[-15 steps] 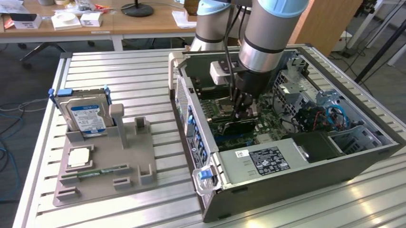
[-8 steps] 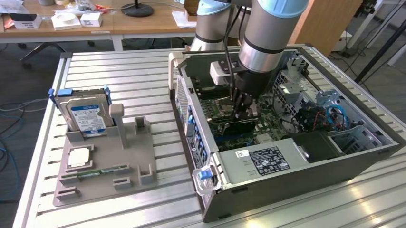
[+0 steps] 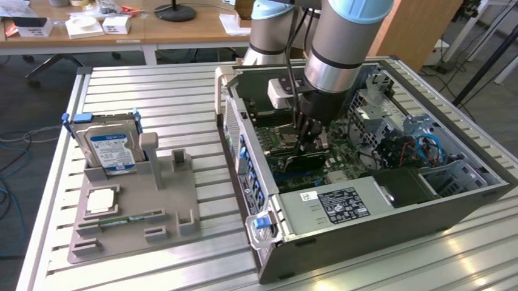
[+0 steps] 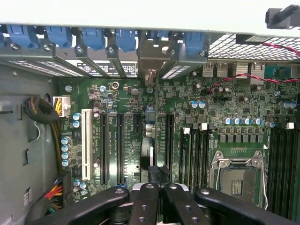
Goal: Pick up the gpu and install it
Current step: 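Press down on the gpu until it lock into place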
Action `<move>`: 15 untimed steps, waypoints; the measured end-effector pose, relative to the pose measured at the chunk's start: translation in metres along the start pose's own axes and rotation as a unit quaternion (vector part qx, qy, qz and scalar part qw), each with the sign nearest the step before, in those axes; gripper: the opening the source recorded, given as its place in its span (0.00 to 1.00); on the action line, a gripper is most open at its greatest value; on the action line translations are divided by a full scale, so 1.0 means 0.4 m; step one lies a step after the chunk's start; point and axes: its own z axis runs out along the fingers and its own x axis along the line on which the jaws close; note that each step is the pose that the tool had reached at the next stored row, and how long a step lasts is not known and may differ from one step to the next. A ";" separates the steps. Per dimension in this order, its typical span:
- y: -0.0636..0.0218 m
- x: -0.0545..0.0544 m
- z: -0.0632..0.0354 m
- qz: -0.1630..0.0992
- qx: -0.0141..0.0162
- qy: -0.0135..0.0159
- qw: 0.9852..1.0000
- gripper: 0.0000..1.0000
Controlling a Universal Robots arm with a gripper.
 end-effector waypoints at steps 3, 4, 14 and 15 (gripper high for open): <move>0.000 0.000 0.002 0.000 0.000 0.000 1.000 0.10; 0.000 0.000 0.002 0.000 0.000 0.000 1.000 0.10; 0.000 -0.002 0.007 0.000 0.000 -0.001 1.000 0.10; 0.000 -0.002 0.007 0.000 0.000 -0.001 1.000 0.10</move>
